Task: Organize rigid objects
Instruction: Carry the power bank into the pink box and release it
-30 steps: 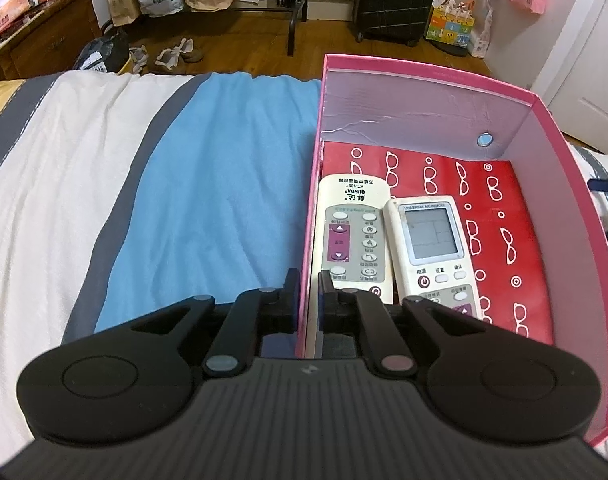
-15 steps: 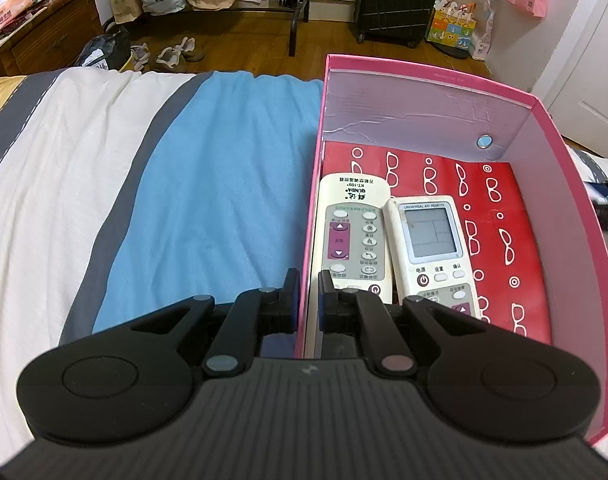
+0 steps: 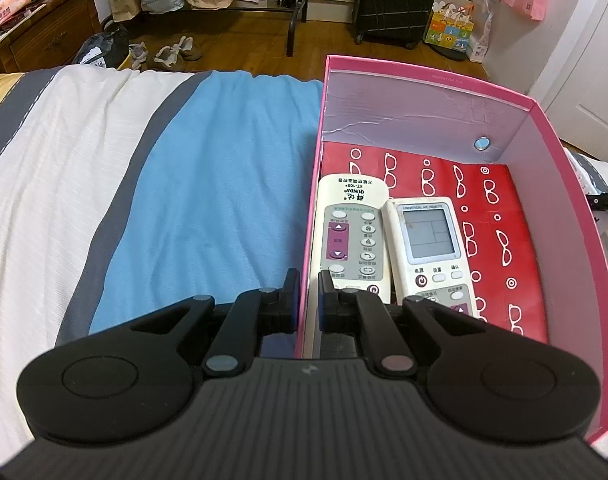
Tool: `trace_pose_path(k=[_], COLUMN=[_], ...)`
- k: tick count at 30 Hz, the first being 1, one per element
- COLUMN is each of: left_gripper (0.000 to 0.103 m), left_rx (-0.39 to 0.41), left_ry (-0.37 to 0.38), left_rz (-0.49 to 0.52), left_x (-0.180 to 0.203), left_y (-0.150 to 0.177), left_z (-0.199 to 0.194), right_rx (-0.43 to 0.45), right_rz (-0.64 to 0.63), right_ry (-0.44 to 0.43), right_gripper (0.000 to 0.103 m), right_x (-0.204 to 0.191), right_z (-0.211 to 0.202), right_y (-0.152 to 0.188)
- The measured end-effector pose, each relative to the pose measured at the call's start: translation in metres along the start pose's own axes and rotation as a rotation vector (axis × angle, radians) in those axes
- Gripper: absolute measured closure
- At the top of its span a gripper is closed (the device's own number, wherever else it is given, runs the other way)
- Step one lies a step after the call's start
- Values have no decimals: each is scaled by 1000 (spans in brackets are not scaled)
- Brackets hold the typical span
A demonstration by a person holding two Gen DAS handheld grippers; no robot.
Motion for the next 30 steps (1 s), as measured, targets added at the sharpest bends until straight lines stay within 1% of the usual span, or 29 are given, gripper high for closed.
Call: trace_pose_path(k=[6, 11, 14, 19, 23, 26, 30], left_gripper=[97, 97, 97, 97, 97, 97, 97], left_rx=[1, 1, 1, 0, -3, -2, -1], left_ry=[0, 1, 0, -7, -7, -11, -11], left_rz=[2, -3, -7, 1, -1, -1, -7], left_x=[0, 0, -1, 0, 0, 0, -1], left_y=[0, 0, -1, -1, 0, 0, 0], left_z=[0, 1, 1, 1, 1, 1, 1], right_rx=[41, 47, 64, 133, 205, 232, 241], right_rz=[6, 39, 41, 0, -66, -133, -245], right_ry=[-43, -85, -98, -154, -239, -311, -445], right_gripper=[82, 82, 82, 82, 82, 82, 82], right_x=[-2, -3, -5, -23, -49, -70, -103], right_z=[-6, -19, -31, -65, -97, -114, -132], right_y=[2, 2, 4, 3, 7, 12, 22])
Point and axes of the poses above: each gripper's, at about its wrist camera, not at the fingertips, and z roughly the way its jaws point, x to its right, y to its underside, the point moved 3 cm from there along z, roughly the way its jaws point, and after that the axes turned 10 degrees about y, right-handed, at the moved point
